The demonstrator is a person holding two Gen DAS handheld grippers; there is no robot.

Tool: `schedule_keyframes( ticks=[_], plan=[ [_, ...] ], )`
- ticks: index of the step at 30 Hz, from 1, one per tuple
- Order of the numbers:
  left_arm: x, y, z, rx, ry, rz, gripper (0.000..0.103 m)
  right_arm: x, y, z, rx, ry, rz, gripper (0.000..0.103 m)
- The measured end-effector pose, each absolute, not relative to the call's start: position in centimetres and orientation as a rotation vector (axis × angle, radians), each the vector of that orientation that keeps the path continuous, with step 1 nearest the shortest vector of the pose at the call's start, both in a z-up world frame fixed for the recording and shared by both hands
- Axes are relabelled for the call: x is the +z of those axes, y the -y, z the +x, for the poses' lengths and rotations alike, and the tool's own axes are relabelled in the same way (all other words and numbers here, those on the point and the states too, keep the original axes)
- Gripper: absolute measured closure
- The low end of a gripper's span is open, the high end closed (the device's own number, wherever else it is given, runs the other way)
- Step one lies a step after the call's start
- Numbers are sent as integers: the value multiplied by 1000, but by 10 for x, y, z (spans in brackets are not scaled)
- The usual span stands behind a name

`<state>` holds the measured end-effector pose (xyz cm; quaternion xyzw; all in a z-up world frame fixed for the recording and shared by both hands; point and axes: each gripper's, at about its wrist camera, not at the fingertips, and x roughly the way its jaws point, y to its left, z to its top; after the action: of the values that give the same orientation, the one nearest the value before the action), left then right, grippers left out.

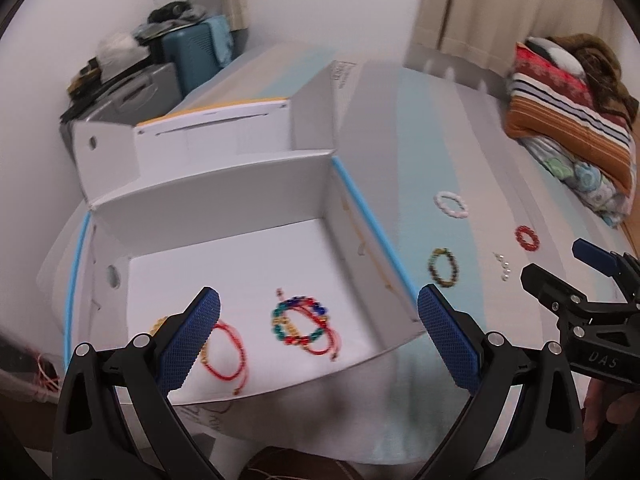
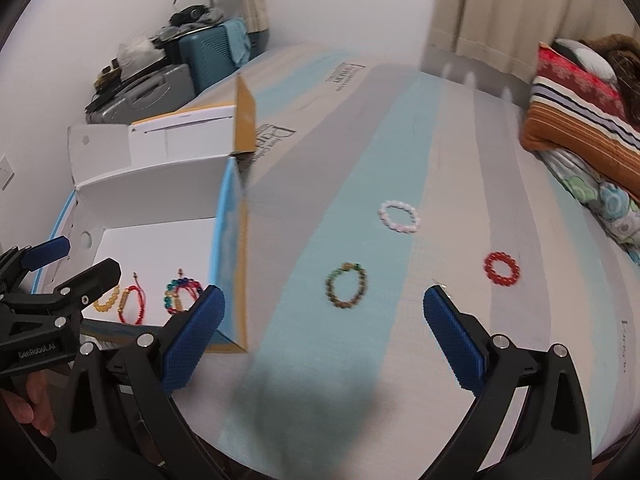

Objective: Organize jewelry
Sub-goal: 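Withdraw both tools from the box back over the bed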

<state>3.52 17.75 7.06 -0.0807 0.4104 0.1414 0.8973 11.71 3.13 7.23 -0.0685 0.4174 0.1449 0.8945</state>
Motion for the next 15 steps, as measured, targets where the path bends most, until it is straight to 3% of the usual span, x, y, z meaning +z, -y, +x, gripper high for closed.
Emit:
schedule_keyframes(
  ticks=[15],
  plan=[
    [62, -95, 81, 171, -851, -105, 6, 51, 62, 133, 181, -899, -74, 7]
  ],
)
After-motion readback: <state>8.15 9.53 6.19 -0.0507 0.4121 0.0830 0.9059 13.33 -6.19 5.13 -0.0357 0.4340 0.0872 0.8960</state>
